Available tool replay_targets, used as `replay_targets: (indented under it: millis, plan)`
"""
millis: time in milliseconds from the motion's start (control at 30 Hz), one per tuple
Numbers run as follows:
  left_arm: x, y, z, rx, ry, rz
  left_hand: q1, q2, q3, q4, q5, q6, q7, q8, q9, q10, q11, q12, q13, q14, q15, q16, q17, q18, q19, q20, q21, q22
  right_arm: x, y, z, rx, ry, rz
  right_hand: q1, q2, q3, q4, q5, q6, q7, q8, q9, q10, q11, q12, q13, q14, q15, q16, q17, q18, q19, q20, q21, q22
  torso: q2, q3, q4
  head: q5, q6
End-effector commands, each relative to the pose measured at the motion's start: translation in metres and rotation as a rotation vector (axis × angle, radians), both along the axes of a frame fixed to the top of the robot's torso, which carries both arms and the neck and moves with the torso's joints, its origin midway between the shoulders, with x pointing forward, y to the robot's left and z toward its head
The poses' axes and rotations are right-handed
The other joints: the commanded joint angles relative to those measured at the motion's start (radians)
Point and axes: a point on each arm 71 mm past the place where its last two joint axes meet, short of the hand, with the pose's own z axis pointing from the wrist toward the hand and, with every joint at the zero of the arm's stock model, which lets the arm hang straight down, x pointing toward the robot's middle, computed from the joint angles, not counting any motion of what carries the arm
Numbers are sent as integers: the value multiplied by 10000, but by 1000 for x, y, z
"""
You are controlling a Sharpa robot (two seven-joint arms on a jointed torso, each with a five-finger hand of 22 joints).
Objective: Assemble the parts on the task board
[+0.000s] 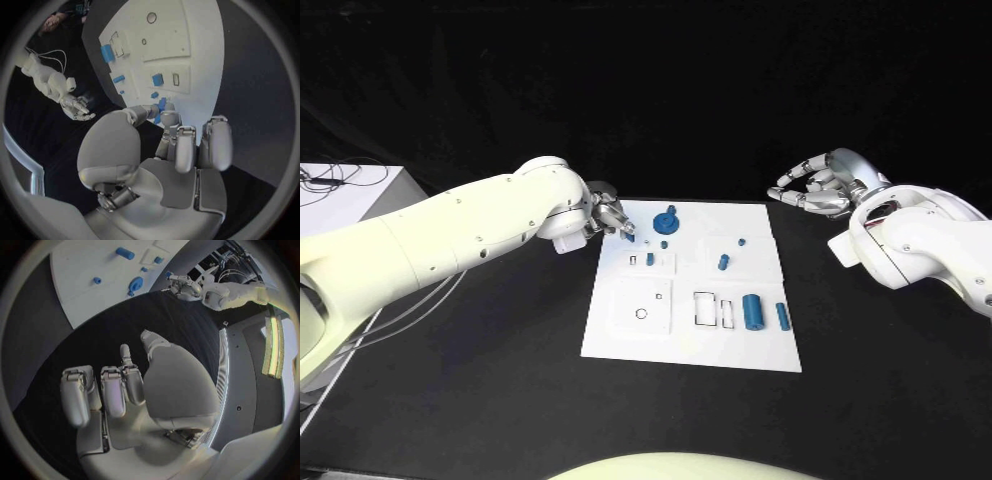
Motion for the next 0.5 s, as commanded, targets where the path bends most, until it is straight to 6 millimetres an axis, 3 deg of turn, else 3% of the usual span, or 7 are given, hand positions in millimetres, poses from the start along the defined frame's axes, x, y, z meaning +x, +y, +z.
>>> replay_targets:
  millis: [33,200,233,267,300,367,500]
  plan:
    - [-1,-3,1,179,-650,157,-12,97,1838,-1894,61,117,-50,58,23,82,2,83,75,1039,-47,67,2634,-55,63,-42,64,421,0,0,1,70,-182,64,-82,-17,86,-16,54,-94,-6,53,105,-401,-24,-388,856,777,-70,-307,1541,185,605,-105,-685,2019,-39,-22,42,-13,-22]
    - [-5,-8,-5,171,-707,111,-19,95,1838,-1897,68,120,-53,64,25,90,-1,90,81,1039,-49,67,2634,-52,57,-43,60,411,1,0,2,333,-397,84,-32,-106,391,-21,62,-330,-19,-24,443,-2063,-61,-2450,-1292,88,-128,-1971,-561,900,-754,-170,-4260,-137,-44,-37,42,-11,-21]
    - [-5,-10,-7,180,-706,81,-19,95,1838,-1897,68,120,-53,64,25,90,-1,90,81,1039,-49,67,2634,-52,57,-43,60,411,1,0,2,428,-439,100,-3,-134,633,-34,60,-417,-35,-118,522,-3435,-51,-4626,-3409,-518,-116,-3529,-2143,1332,-1644,-194,-6903,-1804,-43,-40,43,-9,-23]
    - [-6,-11,-8,188,-702,62,-27,95,1840,-1900,75,122,-56,72,27,99,-4,98,89,1039,-52,67,2634,-53,60,-46,62,416,2,0,2,465,-460,109,1,-230,714,-49,48,-463,-10,-212,502,-3694,-32,-5327,-4057,-735,-143,-4200,-2717,1432,-1895,-159,-7858,-2446,-36,-34,37,-3,-24]
    - [-6,-12,-9,199,-687,35,-27,95,1840,-1900,75,122,-56,72,27,99,-4,98,89,1039,-52,67,2634,-53,60,-46,62,416,2,0,2,509,-491,123,-24,-166,902,-12,81,-409,-25,-273,486,-4165,8,-6501,-5108,-1216,-98,-5542,-3918,1743,-2512,-158,-9869,-3778,-28,-29,32,3,-26]
    - [-8,-14,-12,231,-636,-23,-27,95,1840,-1900,75,122,-56,72,27,99,-4,98,89,1039,-52,67,2634,-53,60,-46,62,416,2,1,3,610,-546,147,-91,-275,1209,-34,80,-273,63,-407,451,-4056,17,-7723,-6132,-1895,-30,-7716,-5394,1755,-2645,-59,-11106,-4792,-16,-16,21,13,-29]
    - [-10,-15,-18,388,-515,-159,-34,97,1843,-1905,87,124,-60,81,30,100,-8,93,75,1039,-56,67,2634,-51,55,-48,58,408,3,0,3,825,-618,150,-152,-418,1645,-44,96,-136,207,-600,429,-3912,225,-9491,-7727,-2329,233,-9568,-5703,1786,-2792,148,-12586,-6215,-19,-11,17,7,-47]
